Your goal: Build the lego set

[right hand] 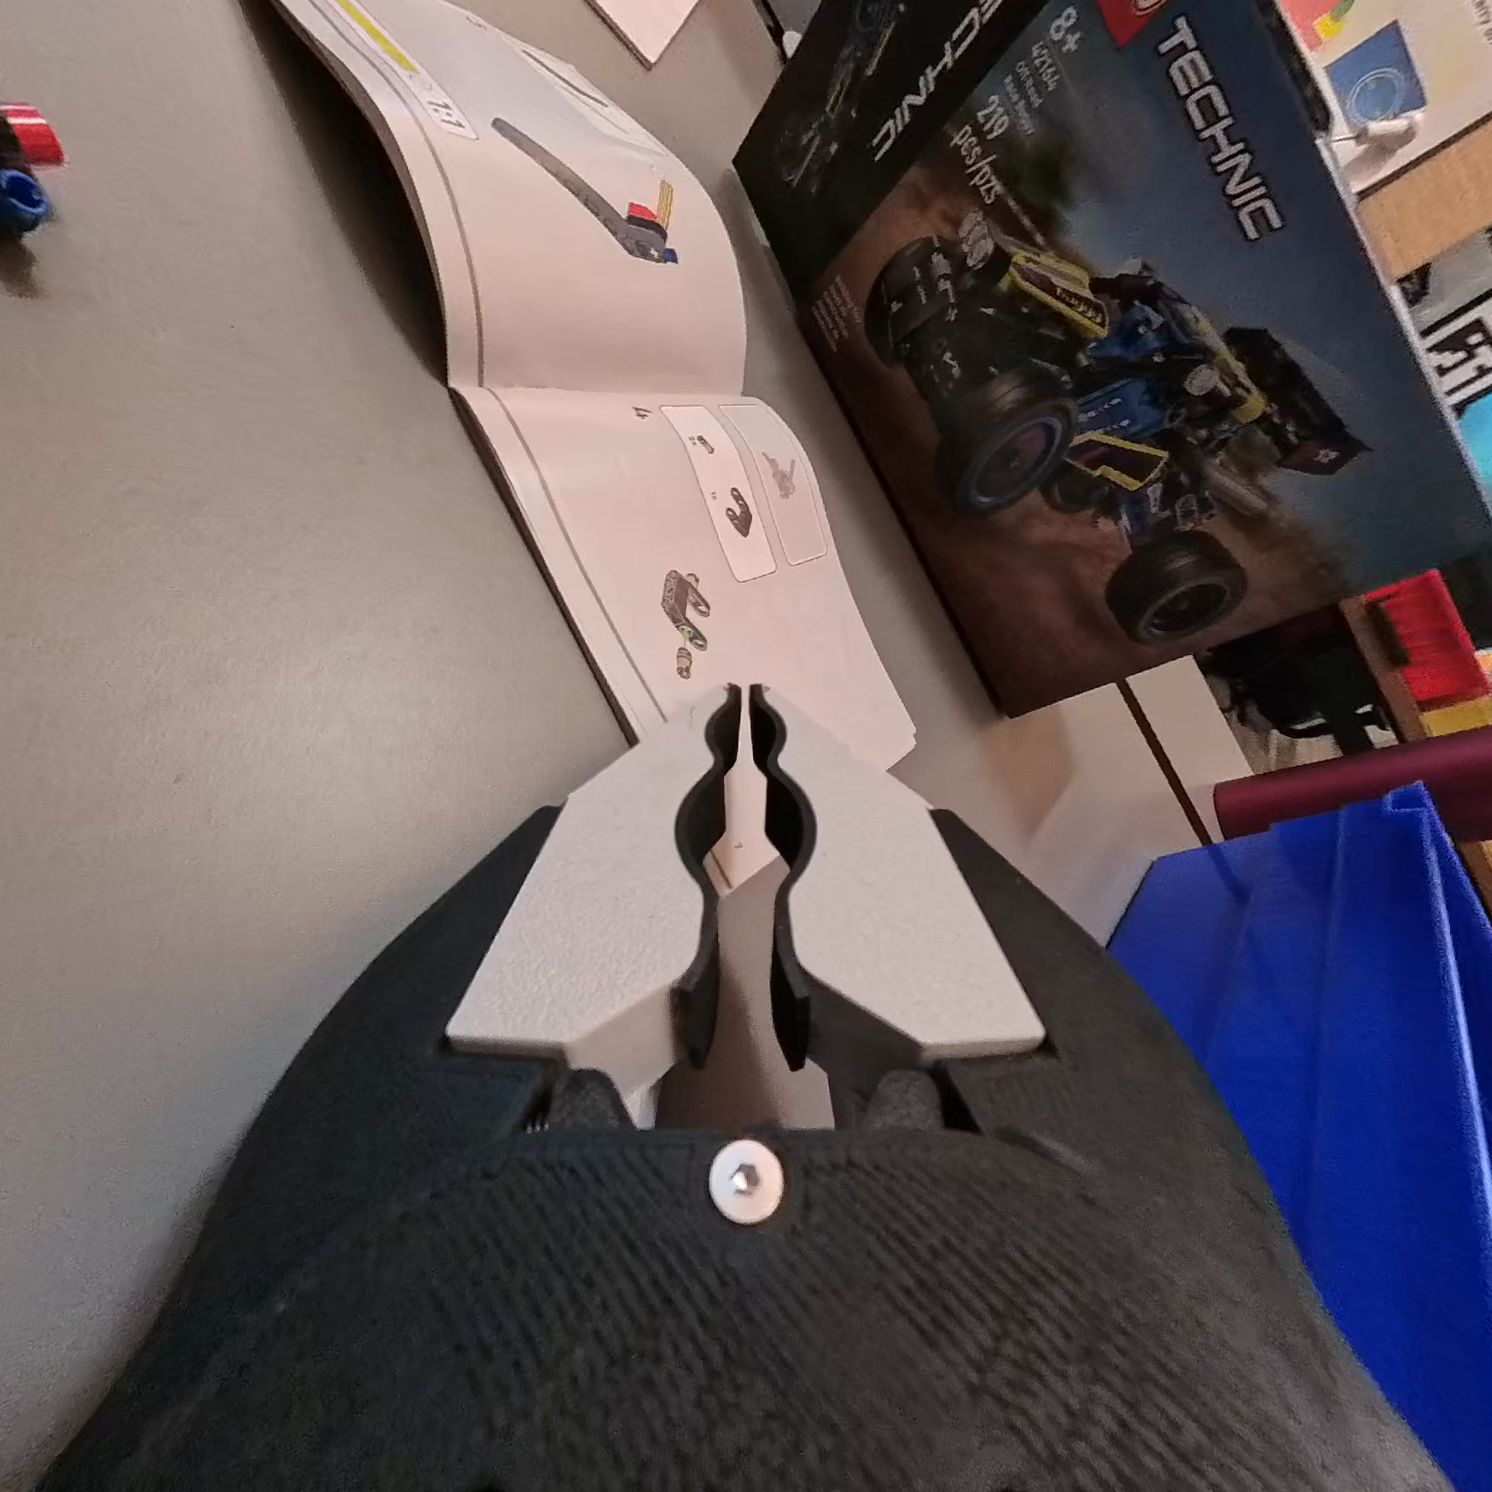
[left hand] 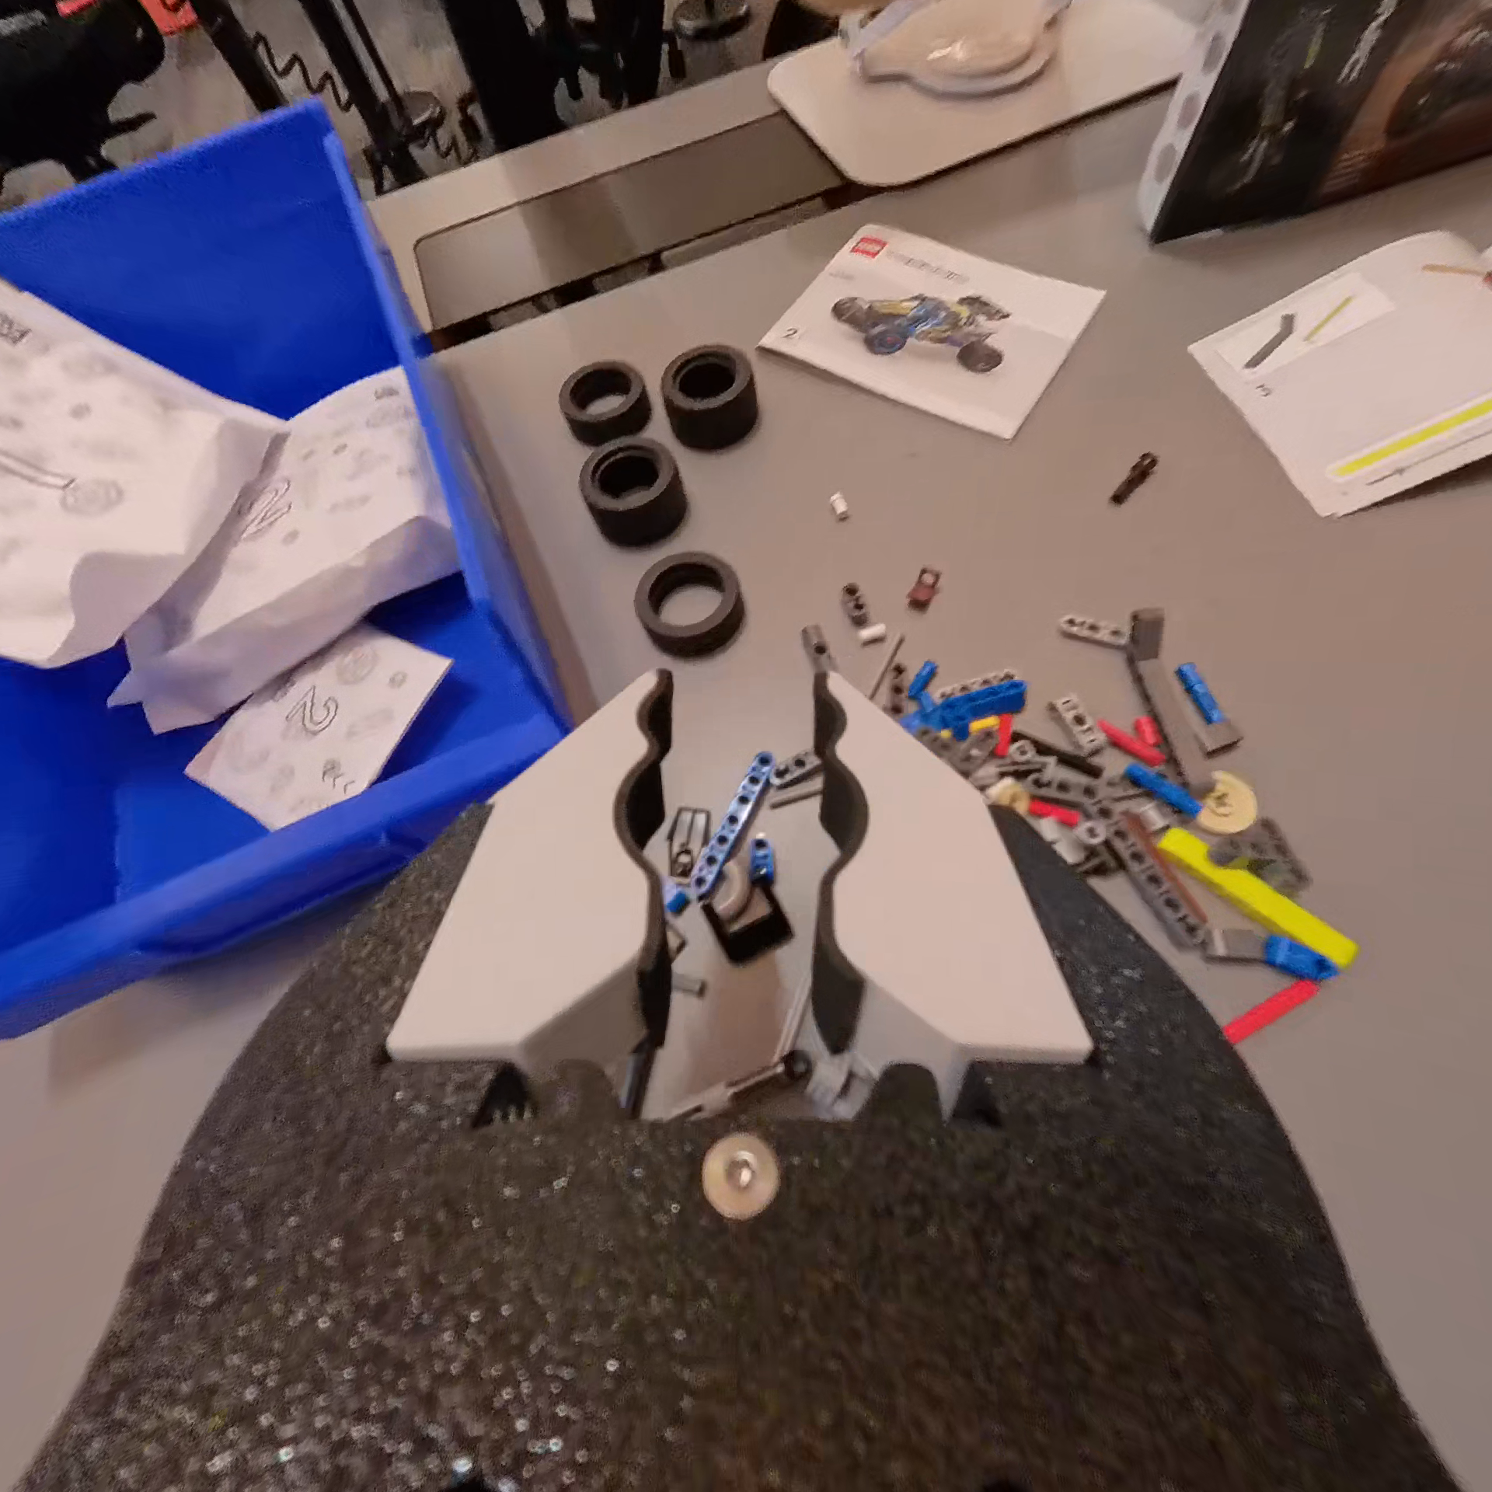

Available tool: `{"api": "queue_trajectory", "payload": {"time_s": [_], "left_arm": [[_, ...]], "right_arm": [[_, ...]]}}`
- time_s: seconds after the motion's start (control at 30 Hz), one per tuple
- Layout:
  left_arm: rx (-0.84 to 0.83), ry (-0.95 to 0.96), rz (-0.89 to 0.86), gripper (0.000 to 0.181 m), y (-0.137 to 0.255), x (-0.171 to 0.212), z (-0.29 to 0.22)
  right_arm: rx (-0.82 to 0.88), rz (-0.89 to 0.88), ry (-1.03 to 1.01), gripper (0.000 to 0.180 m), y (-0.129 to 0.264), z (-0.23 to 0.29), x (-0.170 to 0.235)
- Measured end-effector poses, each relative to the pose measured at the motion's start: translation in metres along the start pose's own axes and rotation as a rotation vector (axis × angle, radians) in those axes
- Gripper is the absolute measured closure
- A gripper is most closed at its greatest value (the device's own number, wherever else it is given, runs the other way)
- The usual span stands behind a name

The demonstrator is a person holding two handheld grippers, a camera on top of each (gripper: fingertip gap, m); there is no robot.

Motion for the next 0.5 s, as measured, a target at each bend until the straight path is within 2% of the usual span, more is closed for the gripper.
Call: {"api": "queue_trajectory", "payload": {"time_s": [0.03, 0.2, 0.3, 0.37, 0.43, 0.5], "left_arm": [[-0.015, -0.012, 0.011, 0.149, 0.0, 0.004, 0.005], [-0.098, 0.001, 0.013, 0.141, 0.007, 0.018, 0.028], [-0.059, 0.032, -0.036, 0.149, 0.015, 0.023, 0.033], [0.023, 0.016, 0.045, 0.152, 0.015, 0.037, 0.027], [0.052, 0.052, 0.207, 0.141, 0.011, 0.056, 0.021], [0.073, 0.083, 0.273, 0.138, 0.008, 0.066, 0.012]], "right_arm": [[0.013, 0.0, -0.001, 0.18, 0.0, -0.001, 0.0], [0.028, 0.039, -0.012, 0.177, -0.004, -0.003, 0.003], [0.027, 0.058, -0.027, 0.174, -0.005, -0.004, 0.005], [0.027, 0.061, -0.048, 0.171, -0.006, -0.006, 0.005], [0.034, 0.063, -0.056, 0.168, -0.006, -0.008, 0.005], [0.043, 0.067, -0.046, 0.17, -0.006, -0.007, 0.005]]}}
Point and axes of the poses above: each gripper's, where its closed fingertips meet, y back along the fingers, x out of its underside, z = x × y across the jaws, the point moved 5 cm from there along y, back along the fingers, and after that the axes turned 1 degree about -x, right-handed, at the moved point
